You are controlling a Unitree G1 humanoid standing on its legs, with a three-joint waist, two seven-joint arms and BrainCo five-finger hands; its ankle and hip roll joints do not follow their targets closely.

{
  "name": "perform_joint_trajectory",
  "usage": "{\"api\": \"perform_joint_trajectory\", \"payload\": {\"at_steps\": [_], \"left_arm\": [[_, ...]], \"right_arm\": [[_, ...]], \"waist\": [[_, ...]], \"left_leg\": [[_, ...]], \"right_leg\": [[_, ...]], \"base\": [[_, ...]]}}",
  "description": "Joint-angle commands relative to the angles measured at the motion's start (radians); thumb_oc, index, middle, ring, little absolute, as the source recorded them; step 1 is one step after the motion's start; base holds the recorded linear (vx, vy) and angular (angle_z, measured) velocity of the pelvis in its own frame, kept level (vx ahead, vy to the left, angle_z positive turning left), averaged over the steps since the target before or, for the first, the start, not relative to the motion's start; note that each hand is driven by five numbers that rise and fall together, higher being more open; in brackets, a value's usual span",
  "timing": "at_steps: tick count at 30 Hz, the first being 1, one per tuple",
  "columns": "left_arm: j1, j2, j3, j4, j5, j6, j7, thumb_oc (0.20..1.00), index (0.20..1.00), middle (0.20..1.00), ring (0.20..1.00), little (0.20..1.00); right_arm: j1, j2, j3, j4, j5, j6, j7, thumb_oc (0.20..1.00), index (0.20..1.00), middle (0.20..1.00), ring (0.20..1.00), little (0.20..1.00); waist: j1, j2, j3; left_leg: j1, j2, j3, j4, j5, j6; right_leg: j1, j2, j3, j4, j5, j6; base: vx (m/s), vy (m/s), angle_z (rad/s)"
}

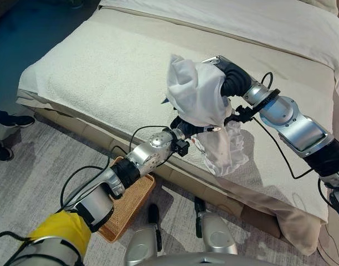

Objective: Pick up clothes into the bucket

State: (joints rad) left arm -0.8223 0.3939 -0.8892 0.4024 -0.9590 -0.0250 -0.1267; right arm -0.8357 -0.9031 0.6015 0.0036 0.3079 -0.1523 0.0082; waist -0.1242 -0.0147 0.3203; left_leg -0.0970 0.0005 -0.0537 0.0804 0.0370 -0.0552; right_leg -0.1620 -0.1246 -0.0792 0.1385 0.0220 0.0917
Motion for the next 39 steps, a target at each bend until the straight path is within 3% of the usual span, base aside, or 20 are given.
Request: {"api": "perform_joint_trajectory", "payload": {"at_steps": [1,4,5,6,8,9,10,11,12,13,14,15,16,17,18,22,30,39], "left_arm": [[0.048,-0.011,0.066,-0.085,-0.073,-0.061,-0.023,0.2,0.2,0.2,0.2,0.2],[0.115,0.003,0.14,-0.115,-0.081,-0.079,0.0,0.2,0.2,0.2,0.2,0.2],[0.177,0.009,0.207,-0.143,-0.084,-0.093,0.015,0.2,0.2,0.2,0.2,0.2],[0.213,0.013,0.244,-0.161,-0.093,-0.094,0.015,0.2,0.2,0.2,0.2,0.2],[0.246,0.023,0.274,-0.179,-0.1,-0.097,0.014,0.2,0.2,0.2,0.2,0.2],[0.328,0.044,0.359,-0.218,-0.098,-0.109,0.017,0.2,0.2,0.2,0.2,0.2],[0.33,0.045,0.358,-0.22,-0.098,-0.109,0.017,0.2,0.2,0.2,0.2,0.2],[0.434,0.064,0.47,-0.28,-0.101,-0.131,0.022,0.2,0.2,0.2,0.2,0.2],[0.436,0.065,0.469,-0.282,-0.101,-0.13,0.023,0.2,0.2,0.2,0.2,0.2],[0.515,0.054,0.56,-0.31,-0.091,-0.149,0.03,0.2,0.2,0.2,0.2,0.2],[0.517,0.054,0.56,-0.311,-0.091,-0.148,0.03,0.2,0.2,0.2,0.2,0.2],[0.598,0.042,0.666,-0.346,-0.059,-0.176,0.046,0.2,0.2,0.2,0.2,0.2],[0.632,0.029,0.709,-0.358,-0.041,-0.186,0.052,0.2,0.2,0.2,0.2,0.2],[0.634,0.029,0.709,-0.36,-0.041,-0.185,0.053,0.2,0.2,0.2,0.2,0.2],[0.671,0.01,0.795,-0.382,0.017,-0.222,0.077,0.2,0.2,0.2,0.2,0.2],[0.704,-0.039,0.908,-0.397,0.078,-0.267,0.099,0.2,0.2,0.2,0.2,0.2],[0.691,-0.022,0.962,-0.412,0.172,-0.306,0.132,0.2,0.2,0.2,0.2,0.2],[0.515,0.052,0.91,-0.354,0.25,-0.333,0.193,0.2,0.2,0.2,0.2,0.2]], "right_arm": [[-0.015,0.044,-0.086,-0.047,0.011,-0.066,-0.056,0.2,0.2,0.2,0.2,0.2],[0.059,0.044,-0.145,-0.049,-0.015,-0.061,-0.065,0.219,0.219,0.219,0.219,0.219],[0.135,0.038,-0.209,-0.054,-0.04,-0.057,-0.071,0.395,0.395,0.395,0.395,0.395],[0.173,0.036,-0.243,-0.053,-0.051,-0.055,-0.077,0.413,0.413,0.413,0.413,0.413],[0.209,0.037,-0.279,-0.057,-0.067,-0.051,-0.084,0.533,0.533,0.533,0.533,0.533],[0.284,0.031,-0.351,-0.067,-0.106,-0.048,-0.088,1.0,1.0,1.0,1.0,1.0],[0.288,0.032,-0.353,-0.07,-0.107,-0.047,-0.088,1.0,1.0,1.0,1.0,1.0],[0.378,0.054,-0.426,-0.074,-0.113,-0.048,-0.087,1.0,1.0,1.0,1.0,1.0],[0.381,0.055,-0.428,-0.076,-0.114,-0.048,-0.087,1.0,1.0,1.0,1.0,1.0],[0.446,0.087,-0.476,-0.072,-0.128,-0.048,-0.082,1.0,1.0,1.0,1.0,1.0],[0.449,0.088,-0.477,-0.073,-0.128,-0.047,-0.082,1.0,1.0,1.0,1.0,1.0],[0.523,0.135,-0.526,-0.067,-0.142,-0.046,-0.076,1.0,1.0,1.0,1.0,1.0],[0.556,0.164,-0.545,-0.063,-0.144,-0.046,-0.068,1.0,1.0,1.0,1.0,1.0],[0.559,0.165,-0.546,-0.064,-0.144,-0.046,-0.067,1.0,1.0,1.0,1.0,1.0],[0.607,0.208,-0.576,-0.038,-0.156,-0.047,-0.061,1.0,1.0,1.0,1.0,1.0],[0.661,0.274,-0.595,0.021,-0.214,-0.042,-0.053,1.0,1.0,1.0,1.0,1.0],[0.672,0.352,-0.568,0.135,-0.211,-0.041,-0.046,1.0,1.0,1.0,1.0,1.0],[0.644,0.38,-0.503,0.175,-0.222,-0.04,-0.046,1.0,1.0,1.0,1.0,1.0]], "waist": [[0.012,-0.039,-0.066],[0.018,-0.043,-0.065],[0.022,-0.047,-0.06],[0.024,-0.048,-0.058],[0.028,-0.05,-0.056],[0.033,-0.052,-0.048],[0.034,-0.052,-0.049],[0.044,-0.053,-0.038],[0.044,-0.054,-0.039],[0.052,-0.055,-0.031],[0.052,-0.055,-0.032],[0.06,-0.055,-0.023],[0.063,-0.055,-0.02],[0.062,-0.055,-0.021],[0.07,-0.054,-0.014],[0.078,-0.052,-0.006],[0.08,-0.043,0.003],[0.061,-0.032,0.01]], "left_leg": [[-0.041,-0.015,-0.006,0.09,-0.066,-0.003],[-0.045,-0.016,-0.009,0.091,-0.066,-0.003],[-0.049,-0.015,-0.01,0.094,-0.067,-0.002],[-0.053,-0.016,-0.011,0.095,-0.067,-0.001],[-0.053,-0.016,-0.012,0.095,-0.067,0.0],[-0.059,-0.016,-0.012,0.098,-0.068,0.002],[-0.06,-0.016,-0.012,0.099,-0.068,0.002],[-0.067,-0.018,-0.014,0.102,-0.068,0.004],[-0.068,-0.018,-0.014,0.102,-0.069,0.004],[-0.075,-0.018,-0.015,0.104,-0.068,0.004],[-0.075,-0.018,-0.015,0.104,-0.069,0.004],[-0.082,-0.019,-0.016,0.104,-0.067,0.006],[-0.085,-0.019,-0.017,0.103,-0.066,0.006],[-0.085,-0.019,-0.017,0.103,-0.066,0.006],[-0.092,-0.019,-0.019,0.103,-0.065,0.006],[-0.103,-0.021,-0.021,0.101,-0.064,0.007],[-0.113,-0.02,-0.02,0.098,-0.061,0.006],[-0.116,-0.014,-0.012,0.086,-0.056,0.005]], "right_leg": [[0.044,-0.033,-0.02,0.003,-0.036,0.04],[0.042,-0.033,-0.02,0.003,-0.037,0.039],[0.039,-0.034,-0.022,0.005,-0.039,0.038],[0.038,-0.035,-0.022,0.006,-0.039,0.037],[0.036,-0.035,-0.023,0.007,-0.04,0.037],[0.03,-0.035,-0.024,0.01,-0.04,0.036],[0.03,-0.035,-0.024,0.01,-0.04,0.036],[0.022,-0.035,-0.022,0.012,-0.039,0.036],[0.021,-0.035,-0.022,0.012,-0.039,0.036],[0.016,-0.035,-0.021,0.012,-0.039,0.034],[0.016,-0.035,-0.02,0.012,-0.039,0.034],[0.005,-0.033,-0.021,0.016,-0.041,0.032],[0.002,-0.034,-0.022,0.018,-0.042,0.031],[0.002,-0.034,-0.022,0.018,-0.042,0.031],[-0.006,-0.034,-0.023,0.021,-0.043,0.029],[-0.017,-0.034,-0.023,0.029,-0.047,0.026],[-0.028,-0.036,-0.023,0.027,-0.043,0.026],[-0.047,-0.038,-0.017,0.035,-0.04,0.029]], "base": [[0.0,0.0,0.0],[0.0,0.0,0.0],[0.0,0.0,0.0],[0.0,0.0,0.0],[0.0,0.0,0.0],[0.0,0.0,0.0],[-0.04,-0.017,0.0],[0.0,0.0,0.0],[-0.04,-0.016,-0.02],[0.0,0.0,0.0],[-0.03,-0.018,0.0],[0.0,0.0,0.0],[0.0,0.0,0.0],[0.0,0.0,0.0],[0.0,0.0,0.0],[0.0,0.005,0.03],[0.0,0.003,0.01],[0.0,0.0,0.0]]}}
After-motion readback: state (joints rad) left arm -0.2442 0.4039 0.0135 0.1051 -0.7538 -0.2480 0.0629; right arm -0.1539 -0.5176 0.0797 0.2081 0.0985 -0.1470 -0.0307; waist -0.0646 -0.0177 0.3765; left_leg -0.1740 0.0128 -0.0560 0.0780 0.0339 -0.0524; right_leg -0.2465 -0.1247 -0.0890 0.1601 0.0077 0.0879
